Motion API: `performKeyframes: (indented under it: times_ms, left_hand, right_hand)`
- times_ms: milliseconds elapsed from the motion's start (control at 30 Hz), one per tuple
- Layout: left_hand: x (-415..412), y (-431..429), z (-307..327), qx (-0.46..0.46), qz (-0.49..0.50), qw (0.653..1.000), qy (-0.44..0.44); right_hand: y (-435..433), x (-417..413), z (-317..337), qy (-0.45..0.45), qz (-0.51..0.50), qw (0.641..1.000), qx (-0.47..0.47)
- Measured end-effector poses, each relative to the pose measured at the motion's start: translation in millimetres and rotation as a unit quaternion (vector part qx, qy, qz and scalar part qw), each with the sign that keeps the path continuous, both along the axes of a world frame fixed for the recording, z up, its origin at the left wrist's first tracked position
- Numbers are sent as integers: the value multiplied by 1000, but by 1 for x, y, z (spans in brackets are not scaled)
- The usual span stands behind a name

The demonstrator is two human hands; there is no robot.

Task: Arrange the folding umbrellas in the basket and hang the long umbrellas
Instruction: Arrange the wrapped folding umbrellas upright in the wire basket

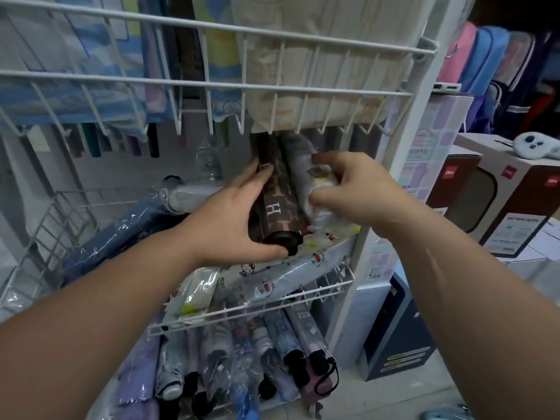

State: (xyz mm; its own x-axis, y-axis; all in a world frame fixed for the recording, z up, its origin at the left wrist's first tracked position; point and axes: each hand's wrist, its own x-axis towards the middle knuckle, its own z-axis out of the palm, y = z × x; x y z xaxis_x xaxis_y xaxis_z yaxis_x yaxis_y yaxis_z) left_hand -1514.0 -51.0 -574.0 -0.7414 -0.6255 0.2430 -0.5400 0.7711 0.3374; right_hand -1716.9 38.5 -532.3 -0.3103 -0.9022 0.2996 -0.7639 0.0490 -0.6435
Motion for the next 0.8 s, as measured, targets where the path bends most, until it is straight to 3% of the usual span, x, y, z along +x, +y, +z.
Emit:
performKeyframes:
  times_ms: [100, 200, 300, 500, 800]
  left_hand:
    - [-7, 1, 3, 8, 6, 999, 46]
    - [-23, -5, 13, 5, 29, 993, 115]
    - [-32, -11, 17, -15, 24, 998, 63]
    - [-21, -9, 1, -48, 39, 998, 30]
    - [16, -14, -10, -106, 32, 992, 52]
  right_hand:
    - [-5, 2, 4, 62, -92, 992, -66]
    - [-5, 5, -2, 159, -129, 977, -60]
    - [-2, 8, -17, 224, -130, 965, -42]
    - [11, 10, -37, 178, -95, 974, -106]
    - [-4, 77, -21, 337, -46, 929, -146]
